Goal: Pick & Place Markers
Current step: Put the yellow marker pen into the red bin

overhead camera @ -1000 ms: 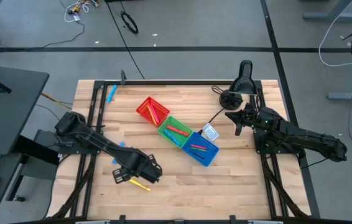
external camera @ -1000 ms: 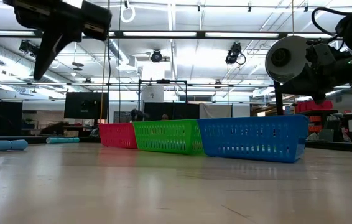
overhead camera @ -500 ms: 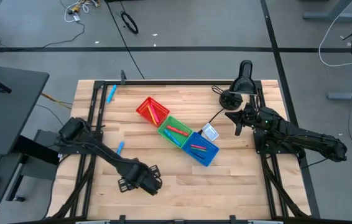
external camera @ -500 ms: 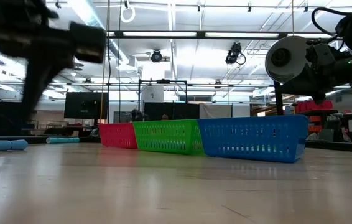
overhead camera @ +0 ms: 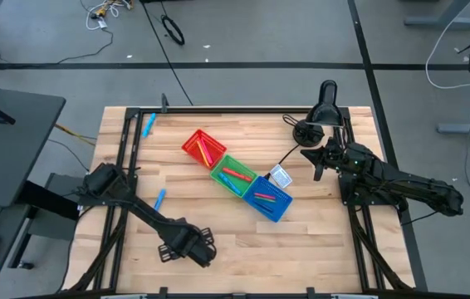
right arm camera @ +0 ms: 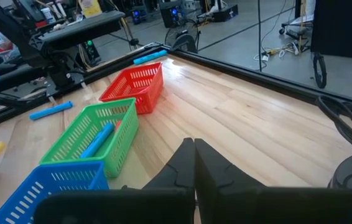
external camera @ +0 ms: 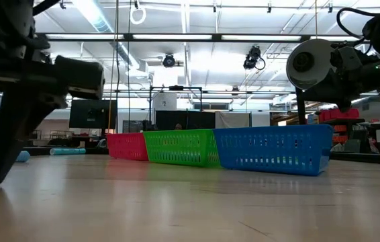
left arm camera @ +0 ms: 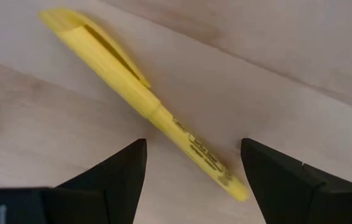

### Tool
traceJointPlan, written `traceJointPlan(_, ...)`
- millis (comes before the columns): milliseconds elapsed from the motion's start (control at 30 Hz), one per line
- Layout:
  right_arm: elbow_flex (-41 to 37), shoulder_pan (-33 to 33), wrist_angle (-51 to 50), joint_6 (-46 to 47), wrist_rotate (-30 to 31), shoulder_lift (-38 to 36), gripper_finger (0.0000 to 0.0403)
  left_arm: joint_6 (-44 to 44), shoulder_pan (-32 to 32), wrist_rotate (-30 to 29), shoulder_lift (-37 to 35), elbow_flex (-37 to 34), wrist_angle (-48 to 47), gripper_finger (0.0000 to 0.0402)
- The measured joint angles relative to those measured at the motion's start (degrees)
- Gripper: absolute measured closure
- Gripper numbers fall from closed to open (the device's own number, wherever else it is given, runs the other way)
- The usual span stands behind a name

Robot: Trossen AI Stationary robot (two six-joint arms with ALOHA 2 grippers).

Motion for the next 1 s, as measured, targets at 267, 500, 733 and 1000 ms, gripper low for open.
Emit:
traceJointPlan(267, 0.0, 0.0, 0.0, 0.0, 0.0, 0.0, 0.0403, 0.6, -0.5, -1.3, 1.2, -0.1, 0.4, 0.0134)
traceJointPlan(500, 0.0, 0.0, 0.1, 0.0, 0.0, 0.0, 0.0403, 3.7, -0.3, -4.2, 1.5, -0.2, -0.1, 0.0134)
traceJointPlan(733, 0.0, 0.0, 0.1, 0.0, 0.0, 0.0, 0.0403, 4.6, -0.3, -4.2, 1.7, -0.2, -0.4, 0.0171)
traceJointPlan(1000, 0.0, 0.0, 0.1, 0.0, 0.0, 0.0, 0.0403, 5.0, -0.2, -4.8, 1.7, -0.3, 0.4, 0.0274)
